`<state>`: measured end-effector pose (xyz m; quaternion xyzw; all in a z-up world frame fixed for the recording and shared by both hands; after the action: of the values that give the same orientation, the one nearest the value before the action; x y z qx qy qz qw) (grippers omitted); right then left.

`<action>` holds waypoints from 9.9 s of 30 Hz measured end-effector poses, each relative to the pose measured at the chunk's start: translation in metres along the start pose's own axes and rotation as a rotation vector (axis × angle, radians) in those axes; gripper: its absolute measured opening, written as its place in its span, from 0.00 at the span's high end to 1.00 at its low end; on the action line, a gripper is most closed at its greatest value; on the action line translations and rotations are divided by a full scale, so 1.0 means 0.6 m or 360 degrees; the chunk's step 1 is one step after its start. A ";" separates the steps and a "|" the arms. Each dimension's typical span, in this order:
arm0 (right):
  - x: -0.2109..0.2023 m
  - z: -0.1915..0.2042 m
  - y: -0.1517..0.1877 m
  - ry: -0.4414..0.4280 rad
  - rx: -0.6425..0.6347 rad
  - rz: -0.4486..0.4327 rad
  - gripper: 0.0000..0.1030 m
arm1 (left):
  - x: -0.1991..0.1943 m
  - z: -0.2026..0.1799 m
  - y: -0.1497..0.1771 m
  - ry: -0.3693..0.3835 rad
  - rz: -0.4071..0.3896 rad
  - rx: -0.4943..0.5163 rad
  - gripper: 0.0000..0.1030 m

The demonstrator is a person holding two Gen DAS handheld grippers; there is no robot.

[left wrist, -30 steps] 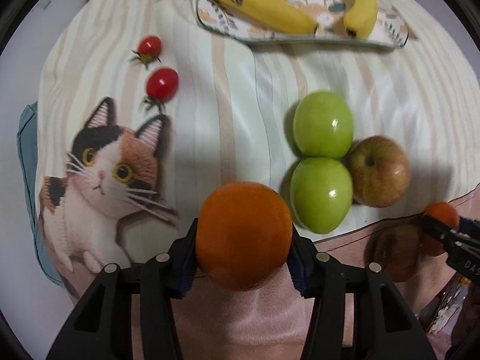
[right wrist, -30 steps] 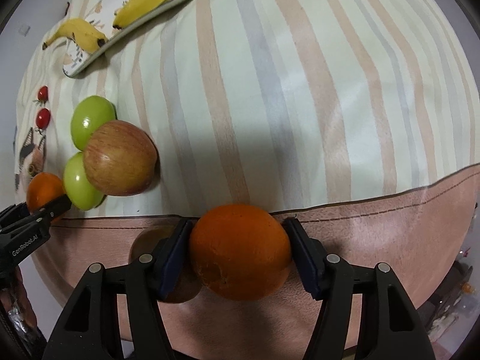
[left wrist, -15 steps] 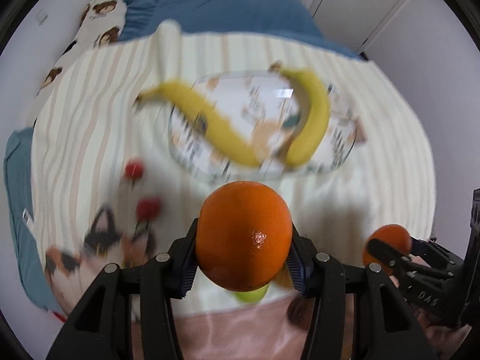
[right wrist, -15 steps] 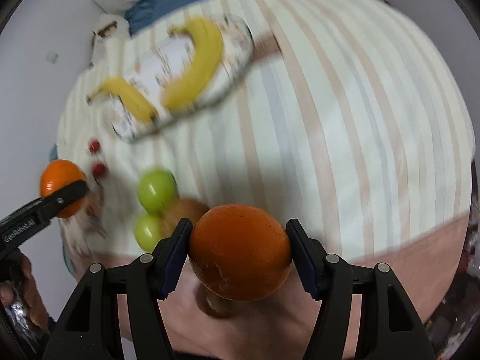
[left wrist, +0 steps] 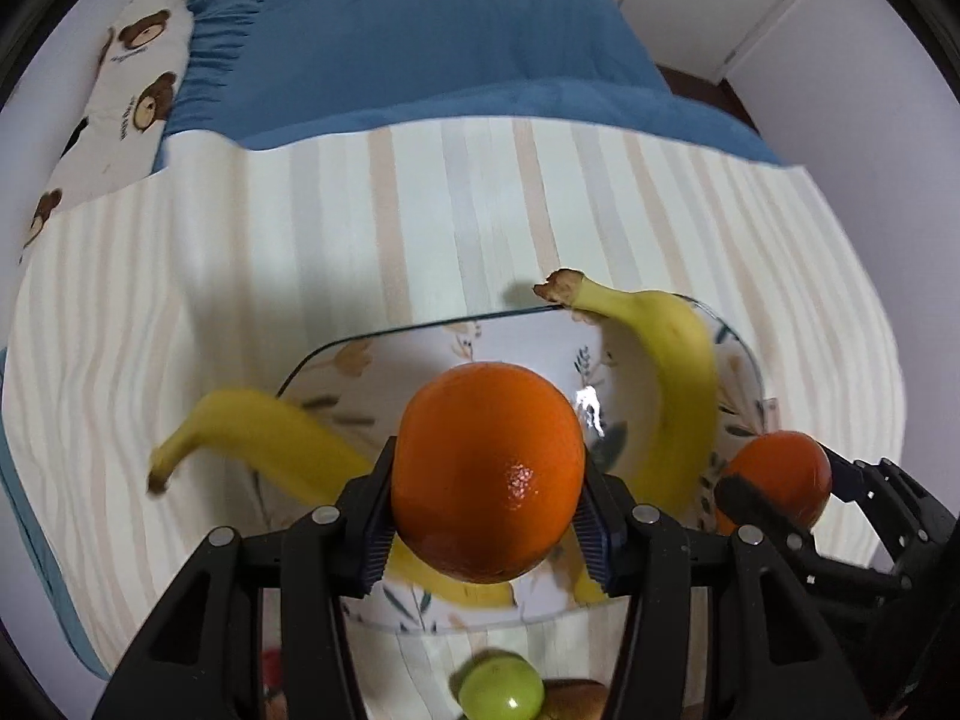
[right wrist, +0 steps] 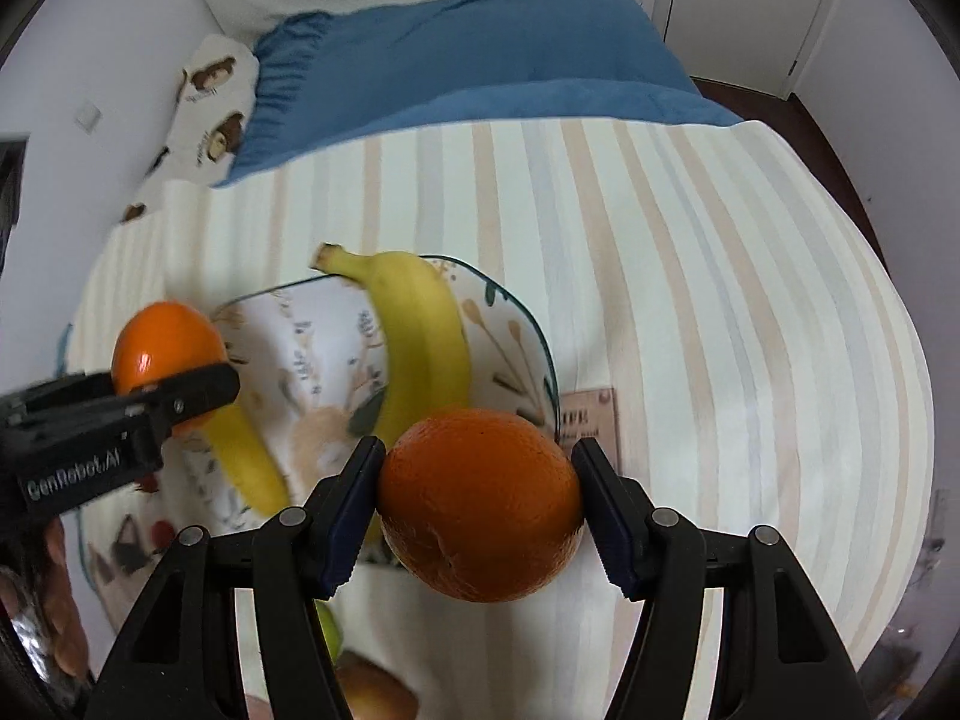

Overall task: Organize fruits
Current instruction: 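Carry both oranges onto the plate beside the bananas and release them, then lift both open tools back toward the remaining fruit, then grasp the brown fruit with the right tool, then grasp a green apple with the left tool while the right tool holds the brown fruit, then carry the green apple and brown fruit onto the floral plate with both tools, then open both tools and lift them back toward the remaining loose fruit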

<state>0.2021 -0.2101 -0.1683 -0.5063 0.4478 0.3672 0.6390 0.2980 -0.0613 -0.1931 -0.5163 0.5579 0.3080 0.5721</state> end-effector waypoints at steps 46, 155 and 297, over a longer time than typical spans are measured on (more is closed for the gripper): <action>-0.068 0.000 0.048 0.0057 0.0022 -0.0112 0.04 | -0.123 0.054 0.143 -0.0173 -0.0247 -0.0216 0.04; -0.002 0.052 0.482 -0.0222 0.0029 0.0355 0.34 | -0.059 -0.006 0.477 -0.0006 0.0125 0.0042 0.50; -0.225 0.067 0.119 0.0057 -0.0065 -0.0345 0.04 | -0.274 0.047 0.251 -0.0286 -0.0552 -0.0140 0.03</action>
<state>0.1001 -0.1575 -0.0602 -0.5712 0.3942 0.2960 0.6563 0.1361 0.0436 -0.0775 -0.5997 0.3933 0.2737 0.6409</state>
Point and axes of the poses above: each gripper's, at about its wrist camera, not at the fingertips, and x roughly the way its jaws point, z to its left, y to its underside, the point moved 2 cm from there along x, roughly the way its jaws point, and after that the axes turned 7 degrees about -z, right-handed, at the moved point
